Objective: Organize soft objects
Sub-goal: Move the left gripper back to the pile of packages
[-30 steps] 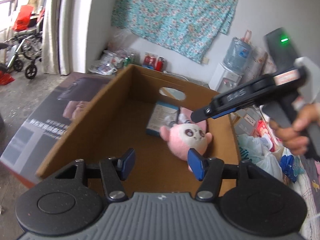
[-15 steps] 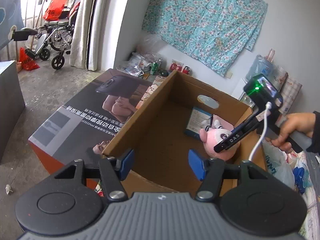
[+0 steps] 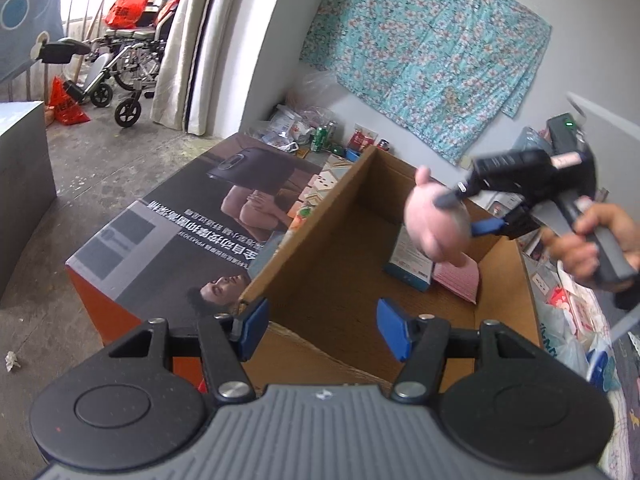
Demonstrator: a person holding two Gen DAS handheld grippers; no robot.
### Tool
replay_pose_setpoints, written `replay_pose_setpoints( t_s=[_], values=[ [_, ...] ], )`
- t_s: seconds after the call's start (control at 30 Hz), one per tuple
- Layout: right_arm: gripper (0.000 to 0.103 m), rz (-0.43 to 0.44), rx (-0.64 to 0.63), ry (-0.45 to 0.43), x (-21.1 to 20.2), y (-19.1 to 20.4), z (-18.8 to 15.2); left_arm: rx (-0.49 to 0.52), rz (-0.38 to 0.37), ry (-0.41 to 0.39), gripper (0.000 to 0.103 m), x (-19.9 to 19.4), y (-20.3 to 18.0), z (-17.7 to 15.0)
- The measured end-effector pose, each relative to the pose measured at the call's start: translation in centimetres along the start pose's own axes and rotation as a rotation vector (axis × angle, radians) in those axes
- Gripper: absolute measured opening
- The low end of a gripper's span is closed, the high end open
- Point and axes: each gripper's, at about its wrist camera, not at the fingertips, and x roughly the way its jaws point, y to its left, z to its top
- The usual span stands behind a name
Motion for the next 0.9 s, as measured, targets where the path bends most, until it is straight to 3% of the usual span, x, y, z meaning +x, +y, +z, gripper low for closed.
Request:
replay_pose_setpoints(
  t_s=[0.2, 0.33, 0.43, 0.73, 0.9],
  values=[
    [0.076, 0.034, 0.157, -0.052, 5.1, 0.0, 1.6, -0.035, 0.033, 0.013, 0.061, -0.3, 0.9, -0.4],
    [0.081, -0.061, 0.173, -0.087, 7.9, -0.5, 2.1, -0.038, 0.049, 0.023, 0.061, -0.2, 1.1, -0.6],
    [0.080, -0.064, 0.217, -0.084, 8.4, -1.3, 2.0, -0.027, 0.050, 0.025, 0.061, -0.4, 0.8, -0.6],
    [0.081, -0.047, 0.111, -0.164, 3.7, 0.1, 0.9, 0.007, 0.038, 0.002, 0.064, -1.4, -0.8, -0.4],
    [0.081, 0.028, 0.059, -0.204, -2.9, -0.1, -3.5, 0.036, 0.001, -0.032, 0.068, -2.8, -2.6, -0.6]
  ],
)
